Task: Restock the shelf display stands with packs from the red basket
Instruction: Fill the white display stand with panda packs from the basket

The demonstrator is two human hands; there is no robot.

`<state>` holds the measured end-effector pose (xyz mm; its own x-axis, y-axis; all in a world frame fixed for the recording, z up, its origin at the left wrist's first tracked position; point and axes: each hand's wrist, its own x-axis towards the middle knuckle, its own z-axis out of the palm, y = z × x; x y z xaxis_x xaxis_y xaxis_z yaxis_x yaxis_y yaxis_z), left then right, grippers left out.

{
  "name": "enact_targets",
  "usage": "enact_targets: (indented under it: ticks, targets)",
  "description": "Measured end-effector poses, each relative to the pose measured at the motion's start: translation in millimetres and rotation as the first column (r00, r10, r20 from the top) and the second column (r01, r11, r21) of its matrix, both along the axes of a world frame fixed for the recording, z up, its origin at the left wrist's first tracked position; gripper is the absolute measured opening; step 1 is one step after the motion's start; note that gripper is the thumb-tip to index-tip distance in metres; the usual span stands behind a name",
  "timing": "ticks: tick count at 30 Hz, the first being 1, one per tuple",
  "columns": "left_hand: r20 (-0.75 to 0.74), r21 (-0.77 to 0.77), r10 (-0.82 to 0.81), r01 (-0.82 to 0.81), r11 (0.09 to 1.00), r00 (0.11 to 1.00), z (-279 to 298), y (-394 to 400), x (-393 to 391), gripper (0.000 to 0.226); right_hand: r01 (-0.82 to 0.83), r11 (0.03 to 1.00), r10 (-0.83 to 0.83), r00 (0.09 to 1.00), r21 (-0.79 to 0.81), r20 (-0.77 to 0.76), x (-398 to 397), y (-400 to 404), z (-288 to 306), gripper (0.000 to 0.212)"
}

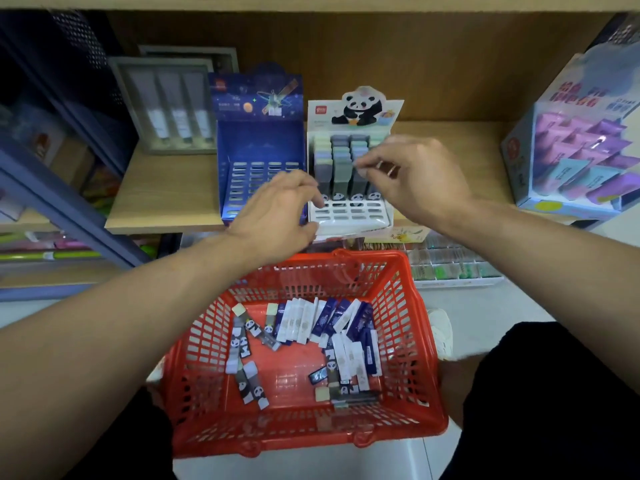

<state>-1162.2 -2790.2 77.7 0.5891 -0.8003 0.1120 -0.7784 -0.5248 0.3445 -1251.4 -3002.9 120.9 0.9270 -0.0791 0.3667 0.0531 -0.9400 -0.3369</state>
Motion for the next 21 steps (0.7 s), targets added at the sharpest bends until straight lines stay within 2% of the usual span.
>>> enact_targets:
  ticks: [2,3,5,6,8,10,11,12,14,16,17,18,21]
  targets:
    - [0.048,-0.046,-0.006,0.008,0.999,0.999,-4.7,8.4,-3.9,0.017,-0.190,0.982,0.191,0.980,0.019,-0.058,-11.1,16.9,-1.1,0.016]
    - [0.011,-0.003,-0.017,0.017,1.000,1.000,-10.4,15.4,-8.4,0.014,-0.254,0.967,0.255,0.958,0.022,-0.133,-16.9,25.1,-10.4,0.016]
    - [-0.134,0.221,-0.036,0.065,0.973,0.990,-29.3,29.7,-18.6,0.015,-0.336,0.941,0.304,0.886,-0.032,-0.351,-30.7,37.5,-40.0,0.017]
    - [-0.206,0.370,-0.031,0.107,0.923,0.978,-42.5,37.7,-23.7,0.019,-0.390,0.919,0.312,0.813,-0.062,-0.492,-38.4,42.5,-59.0,0.019]
    - [-0.308,0.618,0.028,0.178,0.766,0.951,-71.5,55.8,-30.5,0.031,-0.530,0.843,0.290,0.594,-0.094,-0.751,-50.3,49.5,-97.0,0.022]
    - [-0.334,0.745,0.124,0.181,0.642,0.934,-102.4,75.7,-35.1,0.039,-0.629,0.768,0.197,0.411,-0.121,-0.890,-54.5,53.5,-130.6,0.020]
    - [-0.336,0.777,0.182,0.163,0.608,0.924,-119.9,85.3,-37.8,0.041,-0.638,0.759,0.152,0.367,-0.129,-0.918,-54.5,55.7,-148.8,0.020]
    - [-0.333,0.792,0.247,0.127,0.597,0.910,-138.1,94.8,-41.5,0.041,-0.618,0.775,0.120,0.352,-0.134,-0.928,-53.6,58.4,-169.6,0.022]
    - [-0.332,0.803,0.390,0.041,0.594,0.859,-181.1,111.4,-52.4,0.042,-0.463,0.878,0.070,0.374,-0.121,-0.925,-52.7,67.7,-216.0,0.029]
    - [-0.372,0.815,0.491,0.023,0.579,0.788,-227.5,121.9,-61.7,0.048,-0.159,0.987,0.055,0.401,-0.011,-0.914,-57.0,78.9,-260.1,0.029]
    - [-0.407,0.802,0.521,0.021,0.597,0.750,-244.1,125.2,-68.3,0.051,-0.056,0.997,0.077,0.408,0.059,-0.910,-62.3,87.3,-279.4,0.029]
    - [-0.440,0.788,0.534,0.026,0.615,0.722,-254.6,126.1,-74.0,0.050,0.004,0.993,0.106,0.377,0.116,-0.920,-68.7,97.6,-298.4,0.031]
    - [-0.474,0.733,0.526,-0.015,0.680,0.706,-272.8,121.8,-82.1,0.040,0.064,0.974,0.186,0.320,0.217,-0.929,-82.9,127.6,-334.7,0.029]
